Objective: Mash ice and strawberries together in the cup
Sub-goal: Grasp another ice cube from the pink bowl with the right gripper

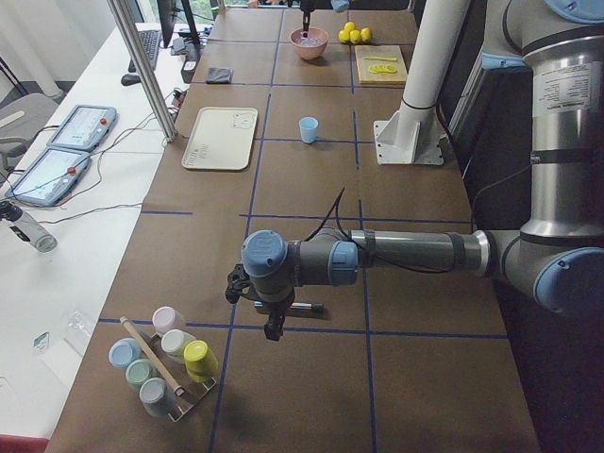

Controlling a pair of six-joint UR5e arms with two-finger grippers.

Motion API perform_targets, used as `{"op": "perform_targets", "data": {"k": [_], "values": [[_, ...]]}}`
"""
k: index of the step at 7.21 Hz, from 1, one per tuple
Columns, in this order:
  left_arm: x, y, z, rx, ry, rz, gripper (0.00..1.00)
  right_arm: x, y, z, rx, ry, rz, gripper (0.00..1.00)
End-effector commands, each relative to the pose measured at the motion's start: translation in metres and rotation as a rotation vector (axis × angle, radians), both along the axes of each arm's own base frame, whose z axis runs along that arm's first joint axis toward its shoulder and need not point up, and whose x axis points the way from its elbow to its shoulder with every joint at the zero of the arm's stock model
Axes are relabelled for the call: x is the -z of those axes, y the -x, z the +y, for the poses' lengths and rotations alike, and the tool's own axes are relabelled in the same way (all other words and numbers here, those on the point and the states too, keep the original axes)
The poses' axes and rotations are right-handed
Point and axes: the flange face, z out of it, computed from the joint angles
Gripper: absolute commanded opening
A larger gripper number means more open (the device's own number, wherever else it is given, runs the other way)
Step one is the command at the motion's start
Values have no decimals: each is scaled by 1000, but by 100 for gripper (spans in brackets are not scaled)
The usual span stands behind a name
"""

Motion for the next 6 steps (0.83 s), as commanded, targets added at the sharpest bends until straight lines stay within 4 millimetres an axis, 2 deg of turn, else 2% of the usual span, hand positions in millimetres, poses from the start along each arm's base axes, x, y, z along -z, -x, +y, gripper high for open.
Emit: {"op": "perform_targets", "data": {"k": [1, 2, 4, 5, 6], "values": [[0, 0, 0, 1, 1, 0, 100, 65, 8, -15, 6, -35, -16, 10], [0, 0, 0, 1, 1, 0, 100, 118, 34, -31, 44, -86, -36, 11], [1, 0, 0, 0, -2, 0, 100, 198, 84, -65, 94, -154, -71, 12], [1, 0, 0, 0, -2, 0, 100, 242, 117, -76, 102, -117, -67, 10], [3, 0, -2, 0, -7, 0, 100, 269, 159, -70, 112, -142, -59, 4]]}}
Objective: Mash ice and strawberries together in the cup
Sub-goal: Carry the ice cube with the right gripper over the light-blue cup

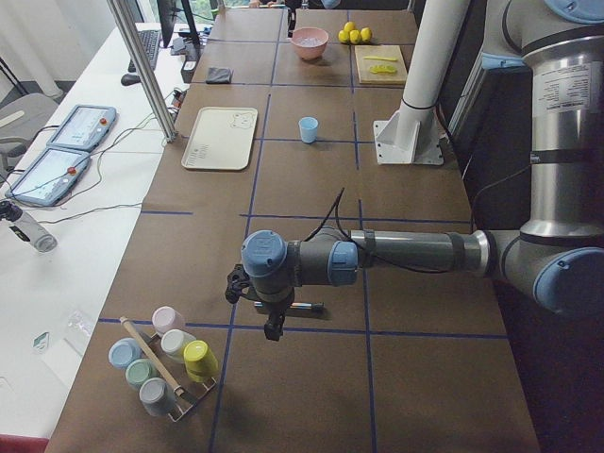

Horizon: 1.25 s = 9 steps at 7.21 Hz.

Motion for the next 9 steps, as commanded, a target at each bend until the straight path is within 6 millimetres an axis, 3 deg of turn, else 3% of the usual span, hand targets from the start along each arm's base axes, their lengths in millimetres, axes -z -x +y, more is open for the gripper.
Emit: {"op": "perform_targets", "data": {"k": [1, 3, 5, 7, 9], "values": [[4, 0, -4, 0, -10, 0, 100, 68, 97, 17, 33, -15, -2, 4], [5, 0, -4, 0, -10, 2, 100, 140, 197, 45, -7, 53, -5, 4], [4, -1, -3, -2, -8, 2, 100, 190, 266, 76, -47, 107, 12, 7], [3, -1, -3, -2, -5, 2, 100, 230, 351, 93, -110, 143, 42, 8], [3, -5, -3, -11, -5, 2, 100, 224, 370, 105, -90, 150, 64, 8]]}}
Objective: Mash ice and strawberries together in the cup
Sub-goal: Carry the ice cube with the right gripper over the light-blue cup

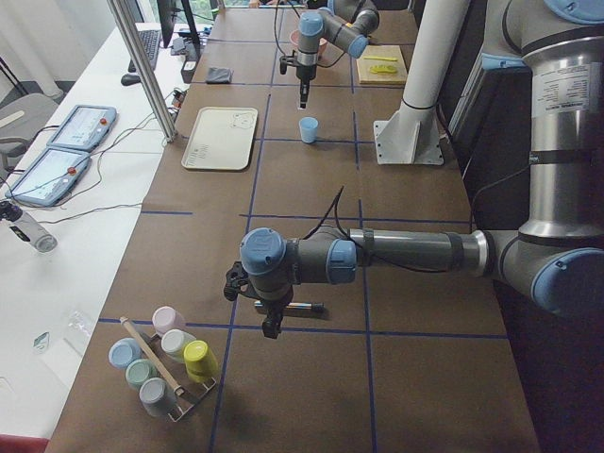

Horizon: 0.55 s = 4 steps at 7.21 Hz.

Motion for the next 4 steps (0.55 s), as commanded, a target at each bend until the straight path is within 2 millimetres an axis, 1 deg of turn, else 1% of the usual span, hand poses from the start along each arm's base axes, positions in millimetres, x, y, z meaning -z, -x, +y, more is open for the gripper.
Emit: {"op": "perform_targets", "data": {"k": [1, 2, 3, 4], "values": [[0, -5, -1, -11, -1, 0, 100, -8, 18, 12, 11, 15, 27, 11], [-1, -5, 0, -11, 2, 0, 100, -13, 18, 13, 14, 19, 38, 16], [-1, -5, 0, -11, 2, 0, 100, -15, 19, 14, 15, 19, 40, 54], [-1, -5, 0, -10, 3, 0, 100, -12, 20, 15, 18, 19, 37, 98]]}}
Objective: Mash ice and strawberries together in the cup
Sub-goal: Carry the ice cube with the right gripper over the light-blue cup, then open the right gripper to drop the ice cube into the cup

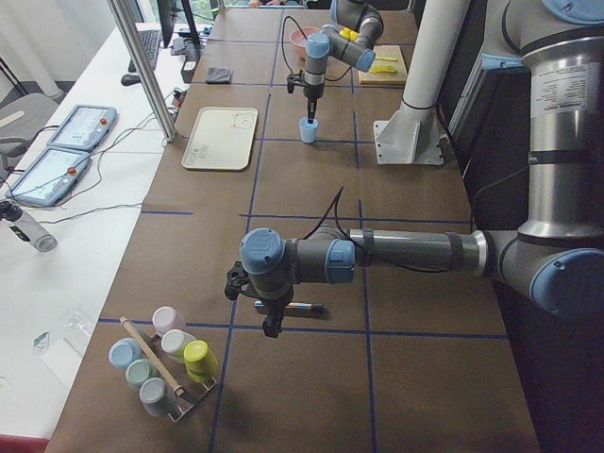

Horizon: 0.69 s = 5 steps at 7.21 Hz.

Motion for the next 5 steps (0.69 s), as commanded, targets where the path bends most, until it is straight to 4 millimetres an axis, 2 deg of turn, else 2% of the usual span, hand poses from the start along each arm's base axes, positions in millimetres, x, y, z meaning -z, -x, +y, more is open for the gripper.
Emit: {"op": "perform_targets", "data": {"k": [1, 3, 4, 5], "values": [[1, 0, 0, 0, -2, 0, 100, -1, 2, 1, 3, 2, 2, 99], [1, 0, 0, -1, -3, 0, 100, 4, 0, 1, 2, -1, -5, 99], [1, 0, 0, -1, -3, 0, 100, 5, -6, -7, -6, -4, -7, 99], [0, 0, 0, 0, 0, 0, 100, 0, -19, -23, -20, -3, -4, 99]]}}
